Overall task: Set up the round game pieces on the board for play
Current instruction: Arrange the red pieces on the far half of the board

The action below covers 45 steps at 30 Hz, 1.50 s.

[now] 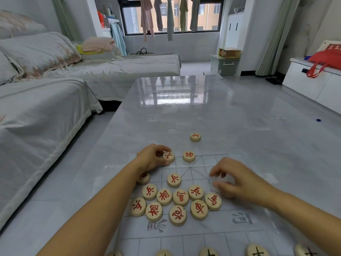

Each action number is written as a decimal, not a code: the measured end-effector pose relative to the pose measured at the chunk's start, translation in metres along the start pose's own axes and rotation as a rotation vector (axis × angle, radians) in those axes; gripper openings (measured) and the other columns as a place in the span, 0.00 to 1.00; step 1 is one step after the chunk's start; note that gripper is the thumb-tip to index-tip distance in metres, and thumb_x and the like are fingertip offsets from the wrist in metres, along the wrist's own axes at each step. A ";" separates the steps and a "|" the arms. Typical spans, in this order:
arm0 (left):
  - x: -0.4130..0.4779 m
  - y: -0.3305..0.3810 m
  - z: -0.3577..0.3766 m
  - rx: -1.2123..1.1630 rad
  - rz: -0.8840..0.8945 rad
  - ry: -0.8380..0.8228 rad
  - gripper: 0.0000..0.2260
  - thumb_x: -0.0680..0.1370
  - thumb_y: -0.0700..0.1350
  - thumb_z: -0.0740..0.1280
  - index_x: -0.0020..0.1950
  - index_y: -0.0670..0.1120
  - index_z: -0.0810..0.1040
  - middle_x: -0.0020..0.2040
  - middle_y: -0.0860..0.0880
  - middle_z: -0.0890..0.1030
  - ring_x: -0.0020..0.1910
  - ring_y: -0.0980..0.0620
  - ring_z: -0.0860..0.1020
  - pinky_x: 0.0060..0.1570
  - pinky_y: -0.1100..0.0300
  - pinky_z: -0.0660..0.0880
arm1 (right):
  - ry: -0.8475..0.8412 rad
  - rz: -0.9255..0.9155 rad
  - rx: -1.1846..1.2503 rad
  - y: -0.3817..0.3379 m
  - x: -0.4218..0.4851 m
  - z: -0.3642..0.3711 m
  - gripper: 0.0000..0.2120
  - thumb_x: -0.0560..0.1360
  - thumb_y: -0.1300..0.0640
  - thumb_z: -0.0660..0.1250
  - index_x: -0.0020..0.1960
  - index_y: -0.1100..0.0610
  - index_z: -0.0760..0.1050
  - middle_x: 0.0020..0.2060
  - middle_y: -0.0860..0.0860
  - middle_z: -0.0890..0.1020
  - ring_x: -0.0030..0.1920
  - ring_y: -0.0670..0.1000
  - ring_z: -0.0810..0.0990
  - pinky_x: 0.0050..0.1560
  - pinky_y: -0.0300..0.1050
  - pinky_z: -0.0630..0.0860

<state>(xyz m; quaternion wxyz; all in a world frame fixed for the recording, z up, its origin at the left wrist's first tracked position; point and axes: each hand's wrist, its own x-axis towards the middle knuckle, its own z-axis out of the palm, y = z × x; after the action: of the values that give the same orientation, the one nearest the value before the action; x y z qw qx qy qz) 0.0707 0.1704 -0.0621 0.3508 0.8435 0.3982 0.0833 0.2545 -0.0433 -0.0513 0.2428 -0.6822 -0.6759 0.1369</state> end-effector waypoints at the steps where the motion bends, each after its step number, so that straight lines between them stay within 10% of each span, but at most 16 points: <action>1: -0.001 0.000 -0.002 -0.029 -0.006 -0.012 0.19 0.71 0.42 0.72 0.61 0.51 0.75 0.48 0.52 0.74 0.48 0.53 0.72 0.55 0.60 0.70 | -0.073 -0.056 -0.045 -0.012 -0.001 0.005 0.09 0.72 0.45 0.66 0.51 0.40 0.71 0.46 0.38 0.72 0.49 0.38 0.70 0.51 0.33 0.69; 8: -0.006 -0.004 -0.015 -0.211 -0.034 -0.086 0.22 0.69 0.35 0.73 0.60 0.45 0.72 0.44 0.52 0.73 0.41 0.58 0.71 0.36 0.76 0.73 | -0.221 -0.124 -0.178 -0.045 -0.009 0.023 0.15 0.74 0.42 0.62 0.59 0.44 0.71 0.52 0.41 0.71 0.53 0.43 0.68 0.58 0.38 0.68; 14: 0.001 -0.001 -0.006 -0.106 -0.044 -0.068 0.22 0.66 0.43 0.76 0.57 0.48 0.75 0.46 0.52 0.74 0.46 0.53 0.72 0.53 0.58 0.72 | -0.012 0.079 -0.088 -0.015 0.040 0.006 0.09 0.78 0.53 0.61 0.55 0.50 0.76 0.47 0.44 0.74 0.48 0.42 0.73 0.47 0.33 0.68; 18: 0.005 -0.003 -0.003 -0.075 -0.041 -0.053 0.21 0.65 0.45 0.77 0.55 0.49 0.74 0.46 0.53 0.74 0.45 0.53 0.71 0.54 0.55 0.72 | 0.120 0.215 -0.186 0.028 0.105 -0.007 0.15 0.79 0.60 0.57 0.64 0.56 0.72 0.63 0.54 0.73 0.60 0.52 0.73 0.59 0.44 0.70; 22: 0.010 -0.007 -0.001 -0.071 -0.040 -0.029 0.20 0.63 0.46 0.78 0.51 0.52 0.74 0.42 0.56 0.73 0.42 0.55 0.71 0.59 0.51 0.70 | -0.088 0.223 -0.271 0.045 0.155 0.006 0.21 0.80 0.56 0.55 0.73 0.54 0.60 0.75 0.50 0.59 0.72 0.55 0.61 0.71 0.51 0.60; 27: 0.013 -0.011 0.000 -0.079 -0.034 -0.037 0.20 0.62 0.46 0.78 0.49 0.53 0.74 0.41 0.57 0.73 0.41 0.56 0.71 0.61 0.49 0.69 | -0.046 0.196 -0.201 0.043 0.147 0.009 0.15 0.78 0.56 0.59 0.62 0.58 0.74 0.61 0.55 0.75 0.57 0.54 0.74 0.60 0.44 0.70; 34: 0.012 -0.006 -0.002 -0.068 -0.035 -0.037 0.20 0.63 0.44 0.78 0.50 0.51 0.74 0.42 0.54 0.73 0.44 0.52 0.71 0.58 0.49 0.70 | -0.188 0.213 0.089 0.055 0.040 -0.023 0.26 0.72 0.64 0.68 0.67 0.48 0.67 0.57 0.44 0.71 0.53 0.37 0.71 0.50 0.20 0.67; 45: 0.007 0.000 -0.001 -0.096 -0.057 -0.019 0.17 0.64 0.41 0.78 0.47 0.49 0.73 0.42 0.51 0.73 0.41 0.52 0.70 0.50 0.54 0.72 | 0.079 0.379 0.016 0.053 0.047 -0.001 0.17 0.69 0.49 0.72 0.54 0.51 0.73 0.48 0.48 0.73 0.46 0.47 0.73 0.48 0.40 0.71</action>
<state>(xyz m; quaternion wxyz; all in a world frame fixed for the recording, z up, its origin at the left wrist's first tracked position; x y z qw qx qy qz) 0.0747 0.1757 -0.0623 0.3968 0.8148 0.4143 0.0842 0.3022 0.0042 -0.0711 0.2442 -0.8001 -0.5244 0.1587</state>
